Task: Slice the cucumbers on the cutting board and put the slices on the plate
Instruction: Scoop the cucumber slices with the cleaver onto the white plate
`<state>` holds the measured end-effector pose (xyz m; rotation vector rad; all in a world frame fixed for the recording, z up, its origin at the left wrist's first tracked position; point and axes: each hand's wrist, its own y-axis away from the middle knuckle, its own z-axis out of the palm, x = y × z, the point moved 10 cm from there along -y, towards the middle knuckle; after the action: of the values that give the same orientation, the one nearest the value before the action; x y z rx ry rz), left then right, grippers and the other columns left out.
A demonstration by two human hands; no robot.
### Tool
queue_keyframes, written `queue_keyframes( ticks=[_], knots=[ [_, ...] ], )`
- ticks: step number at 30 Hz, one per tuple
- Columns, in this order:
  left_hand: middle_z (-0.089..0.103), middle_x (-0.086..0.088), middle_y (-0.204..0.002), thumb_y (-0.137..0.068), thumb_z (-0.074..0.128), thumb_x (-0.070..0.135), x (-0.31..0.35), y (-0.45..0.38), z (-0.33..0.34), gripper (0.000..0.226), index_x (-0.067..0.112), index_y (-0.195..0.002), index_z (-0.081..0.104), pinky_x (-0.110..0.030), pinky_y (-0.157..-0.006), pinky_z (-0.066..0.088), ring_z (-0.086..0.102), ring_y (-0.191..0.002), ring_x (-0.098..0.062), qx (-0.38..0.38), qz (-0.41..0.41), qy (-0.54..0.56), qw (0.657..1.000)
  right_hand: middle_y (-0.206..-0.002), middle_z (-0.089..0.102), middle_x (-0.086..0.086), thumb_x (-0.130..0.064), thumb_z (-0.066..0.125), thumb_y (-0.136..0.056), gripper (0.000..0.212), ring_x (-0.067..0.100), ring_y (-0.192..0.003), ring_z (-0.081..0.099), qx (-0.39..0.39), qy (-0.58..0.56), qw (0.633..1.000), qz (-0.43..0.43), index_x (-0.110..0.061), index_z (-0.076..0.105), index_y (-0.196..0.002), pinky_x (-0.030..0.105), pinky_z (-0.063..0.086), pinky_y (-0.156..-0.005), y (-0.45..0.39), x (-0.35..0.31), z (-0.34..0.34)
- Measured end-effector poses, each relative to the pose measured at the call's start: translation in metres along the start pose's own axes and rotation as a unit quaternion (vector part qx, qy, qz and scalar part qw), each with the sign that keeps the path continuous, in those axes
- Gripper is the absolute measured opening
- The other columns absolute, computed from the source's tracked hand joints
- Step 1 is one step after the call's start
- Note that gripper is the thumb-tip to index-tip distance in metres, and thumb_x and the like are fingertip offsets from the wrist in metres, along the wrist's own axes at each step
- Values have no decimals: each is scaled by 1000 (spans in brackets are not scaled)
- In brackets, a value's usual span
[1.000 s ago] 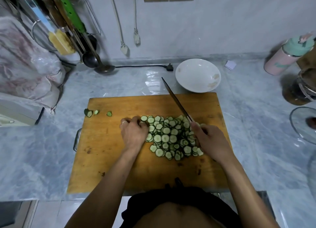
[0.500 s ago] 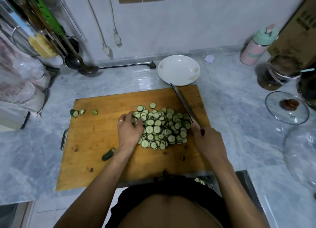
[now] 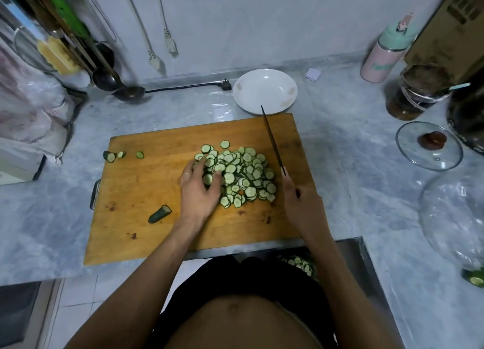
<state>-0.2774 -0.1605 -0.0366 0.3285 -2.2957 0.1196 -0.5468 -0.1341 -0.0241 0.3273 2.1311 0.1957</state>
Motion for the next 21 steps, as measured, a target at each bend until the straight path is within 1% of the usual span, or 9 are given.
queue_keyframes(
  ticks=[3,6,9,11,12,14,17,19,21],
  knots=[
    [36,-11,-153,-92,50,50,15,8,3,61,17,-144,47,-43,-116,28,28,-142,-27,-14,44,-23,999,-62,58,5,-52,36,-102,61,19,-58,57,31,18,999,0,-10,56,-63,28,40,-51,0,8,-8],
    [38,-9,-152,-92,48,52,23,12,9,63,16,-144,48,-40,-116,29,29,-141,-25,-27,54,-25,998,-65,61,4,-57,36,-100,63,16,-58,58,22,35,999,20,-7,62,-72,27,40,-49,1,20,0],
    [39,-8,-150,-97,52,46,26,15,10,55,16,-143,49,-38,-114,29,30,-140,-23,-22,60,-19,998,-58,57,1,-56,38,-100,63,11,-52,53,-18,43,999,3,-11,58,-62,24,36,-46,6,16,15],
    [41,-7,-149,-97,54,42,24,18,9,51,17,-142,51,-44,-112,35,31,-139,-22,-20,58,-6,998,-52,52,0,-56,40,-100,62,11,-48,49,-29,53,998,-11,-16,50,-54,23,32,-46,5,12,16],
    [41,-5,-148,-97,55,43,21,19,7,50,18,-141,52,-48,-109,39,33,-138,-21,-18,56,3,998,-53,52,-1,-57,41,-99,61,12,-50,50,-31,65,997,-18,-16,48,-54,25,32,-47,2,12,14],
    [43,-4,-145,-94,53,47,15,20,0,53,18,-139,54,-49,-104,45,35,-136,-20,-5,49,20,999,-59,54,-1,-59,42,-98,57,14,-57,53,-30,93,995,-34,-16,51,-61,28,35,-52,-8,11,7],
    [47,-6,-142,-91,50,47,7,24,-12,57,15,-137,55,-43,-109,39,39,-134,-23,12,37,15,999,-64,53,-3,-57,46,-97,51,16,-61,52,-21,164,983,-75,-14,52,-70,29,38,-58,-31,4,-5],
    [50,-8,-140,-92,52,44,2,26,-16,54,14,-136,56,-37,-109,37,42,-132,-25,15,34,4,999,-69,53,-1,-55,46,-98,48,20,-66,52,-20,217,970,-106,-11,57,-80,29,40,-63,-49,-2,-8],
    [52,-8,-137,-94,55,39,-3,29,-17,48,12,-134,57,-32,-106,35,43,-130,-26,16,33,-2,999,-74,54,0,-55,45,-99,50,20,-68,52,-23,254,958,-130,-9,62,-89,29,40,-63,-63,-2,-5]
  ],
)
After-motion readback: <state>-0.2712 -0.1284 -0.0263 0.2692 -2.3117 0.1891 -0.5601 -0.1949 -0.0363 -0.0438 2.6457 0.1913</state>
